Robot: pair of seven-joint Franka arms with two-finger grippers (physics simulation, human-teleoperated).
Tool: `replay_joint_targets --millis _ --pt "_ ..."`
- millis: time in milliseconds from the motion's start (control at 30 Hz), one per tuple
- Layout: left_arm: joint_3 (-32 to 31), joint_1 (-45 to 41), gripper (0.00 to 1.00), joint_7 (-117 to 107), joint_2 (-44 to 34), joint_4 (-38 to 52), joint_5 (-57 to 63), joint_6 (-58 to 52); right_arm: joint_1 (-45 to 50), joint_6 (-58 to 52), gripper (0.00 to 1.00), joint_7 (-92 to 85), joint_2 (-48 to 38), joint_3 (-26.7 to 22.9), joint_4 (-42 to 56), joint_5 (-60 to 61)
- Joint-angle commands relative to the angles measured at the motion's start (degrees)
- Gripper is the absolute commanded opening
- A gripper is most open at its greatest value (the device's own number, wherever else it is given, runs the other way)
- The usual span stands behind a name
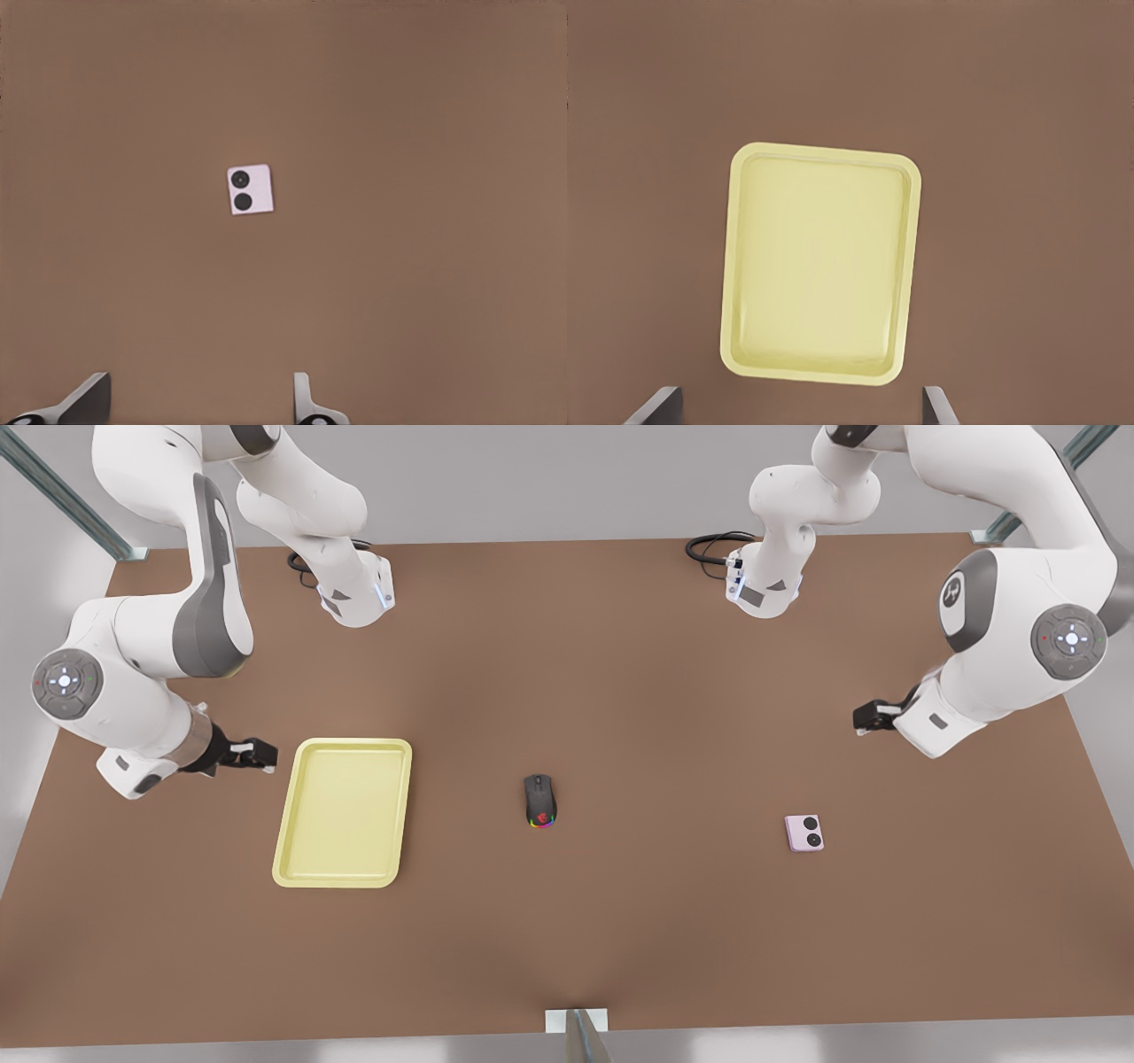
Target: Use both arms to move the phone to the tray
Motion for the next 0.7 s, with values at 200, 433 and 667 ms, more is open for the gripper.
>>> replay_joint_targets --millis 200,433,667 --pt "0.7 1.5 1.0 -5.3 19.1 -15.3 -0.3 35.6 -0.1 2.3 1.0 0.5 -0.1 0.1 0.9 0.1" --pt "1.8 2.8 1.0 1.4 20.9 -24.4 -3.3 50.1 0.0 2.6 1.0 0.6 0.3 0.1 0.7 0.0" --pt "1.8 2.9 1.0 1.2 23.2 -25.5 -3.3 56.5 0.1 2.4 1.0 0.6 0.3 0.1 0.8 0.1"
